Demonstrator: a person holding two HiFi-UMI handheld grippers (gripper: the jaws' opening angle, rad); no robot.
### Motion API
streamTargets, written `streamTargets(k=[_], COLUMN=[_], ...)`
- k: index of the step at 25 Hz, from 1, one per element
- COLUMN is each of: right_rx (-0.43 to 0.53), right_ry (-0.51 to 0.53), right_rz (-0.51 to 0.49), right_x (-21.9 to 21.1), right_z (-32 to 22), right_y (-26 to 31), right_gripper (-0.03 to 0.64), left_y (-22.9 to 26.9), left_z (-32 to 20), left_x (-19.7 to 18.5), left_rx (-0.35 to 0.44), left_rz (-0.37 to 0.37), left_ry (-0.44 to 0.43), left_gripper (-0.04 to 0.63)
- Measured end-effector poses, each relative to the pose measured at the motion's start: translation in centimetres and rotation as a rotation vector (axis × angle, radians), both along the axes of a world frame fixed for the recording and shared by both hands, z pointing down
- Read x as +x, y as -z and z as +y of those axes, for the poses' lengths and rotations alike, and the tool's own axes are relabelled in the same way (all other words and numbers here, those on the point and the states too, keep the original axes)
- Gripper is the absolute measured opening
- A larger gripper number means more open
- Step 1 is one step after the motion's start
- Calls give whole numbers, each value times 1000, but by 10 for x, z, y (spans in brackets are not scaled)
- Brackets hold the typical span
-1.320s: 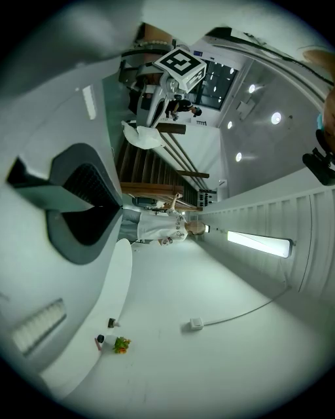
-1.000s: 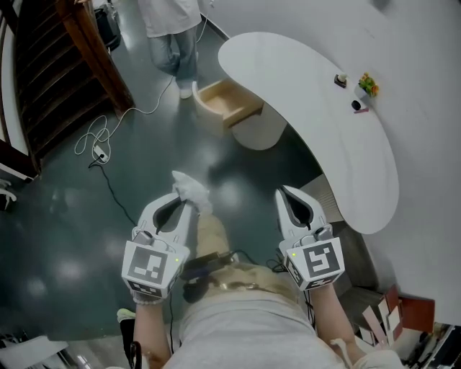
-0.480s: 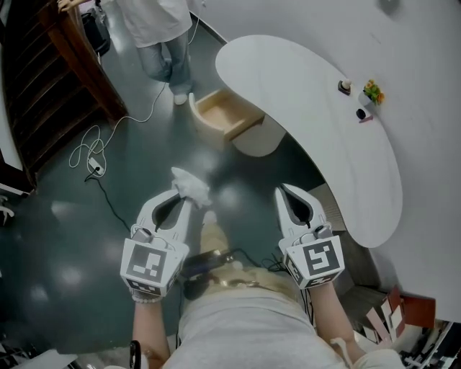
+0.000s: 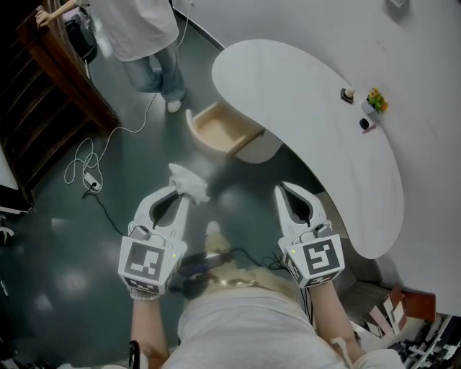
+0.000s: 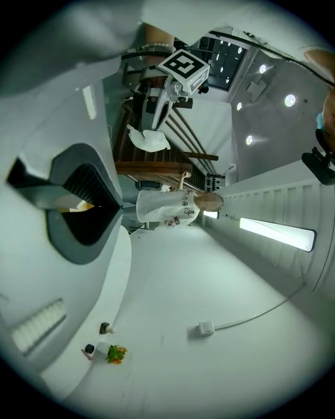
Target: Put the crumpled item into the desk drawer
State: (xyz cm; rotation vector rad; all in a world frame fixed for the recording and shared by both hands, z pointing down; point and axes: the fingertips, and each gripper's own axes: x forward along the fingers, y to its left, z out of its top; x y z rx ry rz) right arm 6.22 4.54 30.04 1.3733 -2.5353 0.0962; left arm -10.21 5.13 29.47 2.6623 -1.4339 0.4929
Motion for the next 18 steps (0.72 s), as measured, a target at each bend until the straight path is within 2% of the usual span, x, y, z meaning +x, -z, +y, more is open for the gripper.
streamTargets(k=[9, 18], right_rx=[-14, -35], right_ry=[-61, -90], right_rz=[6, 8], right_x=[-18, -38], right_z=[-62, -100], right_y=[1, -7], right_gripper=[5, 5], left_y=[0, -8], left_z=[-73, -115], left_x=[-21, -41], left_rx=[-9, -34], left_rz=[0, 5], left_ry=[-54, -79], left_gripper=[-2, -2])
